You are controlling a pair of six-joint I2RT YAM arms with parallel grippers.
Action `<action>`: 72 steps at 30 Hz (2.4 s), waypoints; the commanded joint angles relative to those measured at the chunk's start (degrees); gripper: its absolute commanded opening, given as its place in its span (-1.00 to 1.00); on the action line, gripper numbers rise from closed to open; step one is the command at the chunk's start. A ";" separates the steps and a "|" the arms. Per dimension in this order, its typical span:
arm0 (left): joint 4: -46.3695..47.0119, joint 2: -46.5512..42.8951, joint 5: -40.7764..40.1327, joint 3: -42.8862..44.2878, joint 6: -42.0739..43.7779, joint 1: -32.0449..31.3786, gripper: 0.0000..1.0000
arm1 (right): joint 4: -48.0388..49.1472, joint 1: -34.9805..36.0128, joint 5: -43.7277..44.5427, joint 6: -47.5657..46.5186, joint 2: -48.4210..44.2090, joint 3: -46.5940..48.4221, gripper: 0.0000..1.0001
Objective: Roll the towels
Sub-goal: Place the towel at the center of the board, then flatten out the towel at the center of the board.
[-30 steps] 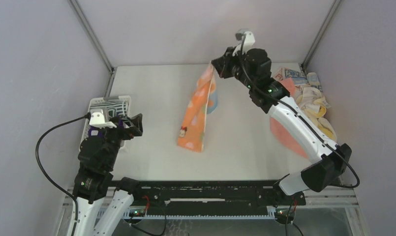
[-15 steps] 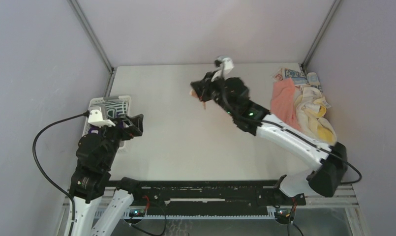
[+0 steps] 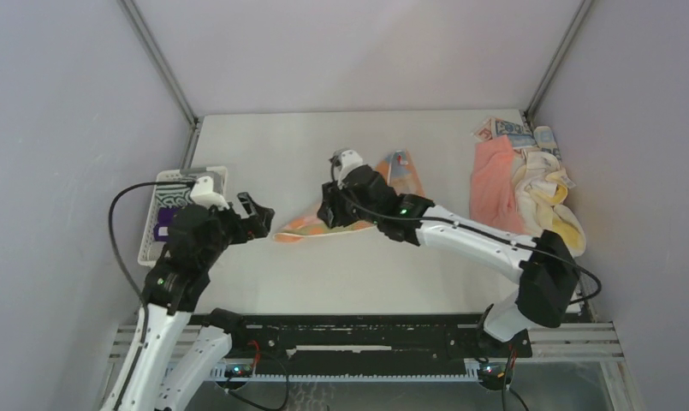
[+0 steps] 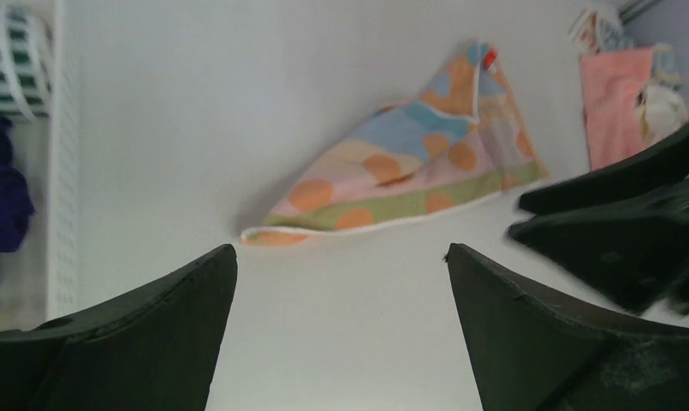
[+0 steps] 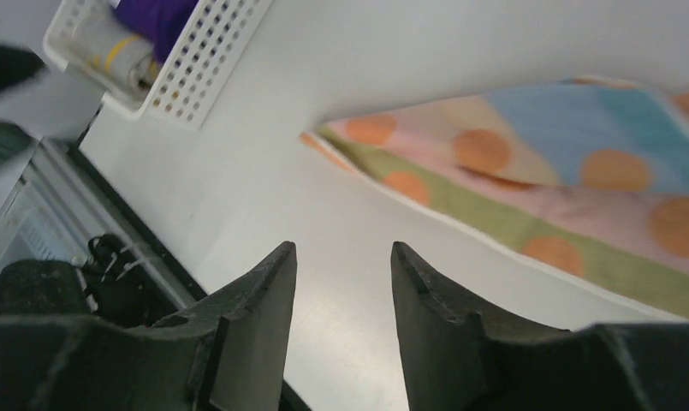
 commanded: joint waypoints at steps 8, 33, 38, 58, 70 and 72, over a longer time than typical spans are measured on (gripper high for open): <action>12.70 14.98 2.07 -12.32 -13.24 -2.06 0.98 | -11.02 -23.65 5.14 -1.29 -6.48 -9.35 -0.07; 23.16 21.89 -1.53 -22.17 -21.31 4.94 1.00 | -5.53 -44.42 -8.60 1.91 10.94 -11.77 -0.11; 24.83 22.42 -1.60 -23.55 -22.16 5.11 1.00 | -4.11 -45.78 -11.62 3.08 12.51 -11.91 -0.18; 32.80 27.48 2.43 -26.10 -27.22 5.98 0.57 | -11.52 -47.42 -9.64 -0.14 -11.09 -13.15 -1.00; 41.54 34.79 6.23 -25.49 -34.14 2.57 0.66 | -11.35 -45.27 -7.66 -1.71 -15.36 -15.45 -1.00; 42.64 37.02 6.12 -23.92 -35.01 2.04 0.67 | -10.94 -44.99 -7.76 -1.70 -15.52 -15.77 -1.00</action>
